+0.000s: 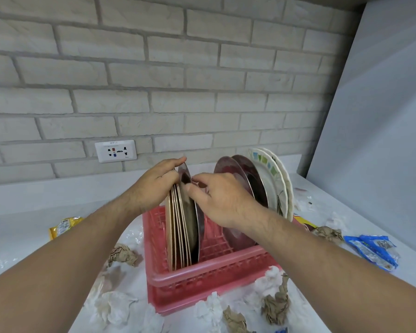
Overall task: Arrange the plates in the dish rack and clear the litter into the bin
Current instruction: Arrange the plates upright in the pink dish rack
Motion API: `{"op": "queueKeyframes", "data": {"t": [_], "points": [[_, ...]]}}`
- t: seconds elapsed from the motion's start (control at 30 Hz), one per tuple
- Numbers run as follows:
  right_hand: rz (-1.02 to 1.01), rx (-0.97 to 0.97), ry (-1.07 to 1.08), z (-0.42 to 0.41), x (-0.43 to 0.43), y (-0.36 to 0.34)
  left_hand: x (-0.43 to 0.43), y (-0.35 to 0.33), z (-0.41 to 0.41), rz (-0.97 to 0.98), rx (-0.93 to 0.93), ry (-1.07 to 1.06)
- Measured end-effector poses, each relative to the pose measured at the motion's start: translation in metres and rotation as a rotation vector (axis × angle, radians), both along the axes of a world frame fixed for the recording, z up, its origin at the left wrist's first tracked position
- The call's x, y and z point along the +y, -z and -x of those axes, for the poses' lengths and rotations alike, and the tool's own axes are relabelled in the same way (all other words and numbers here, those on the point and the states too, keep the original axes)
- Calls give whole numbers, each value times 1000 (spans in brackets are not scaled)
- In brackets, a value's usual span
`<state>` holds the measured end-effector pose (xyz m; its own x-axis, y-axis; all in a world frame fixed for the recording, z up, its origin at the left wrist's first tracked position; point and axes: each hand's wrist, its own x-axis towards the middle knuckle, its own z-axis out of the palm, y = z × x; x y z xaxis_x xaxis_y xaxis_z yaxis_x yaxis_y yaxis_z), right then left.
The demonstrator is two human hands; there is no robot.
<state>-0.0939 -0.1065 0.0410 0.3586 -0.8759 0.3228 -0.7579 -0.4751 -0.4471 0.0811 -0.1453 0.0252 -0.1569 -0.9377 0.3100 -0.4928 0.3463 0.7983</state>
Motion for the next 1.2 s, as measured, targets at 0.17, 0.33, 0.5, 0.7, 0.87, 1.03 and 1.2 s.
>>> {"op": "queueKeyframes", "data": {"t": [0.17,0.33,0.5,0.7,0.87,1.03,1.2], "points": [[-84,-16,107,-15,7,-6,-2,4,-2,19,-47,22],[-130,129,197,-29,11,-10,2,10,-6,58,-59,19],[-30,178,201,-28,6,-41,1,13,-11,99,-113,-3],[99,288,234,-2,-10,-99,0,15,-5,91,-111,-7],[45,324,264,8,-7,-74,1,13,-4,73,-68,3],[35,340,318,11,-11,-49,1,14,-1,85,-50,10],[40,315,336,19,-9,-44,1,15,0,91,-50,7]]}}
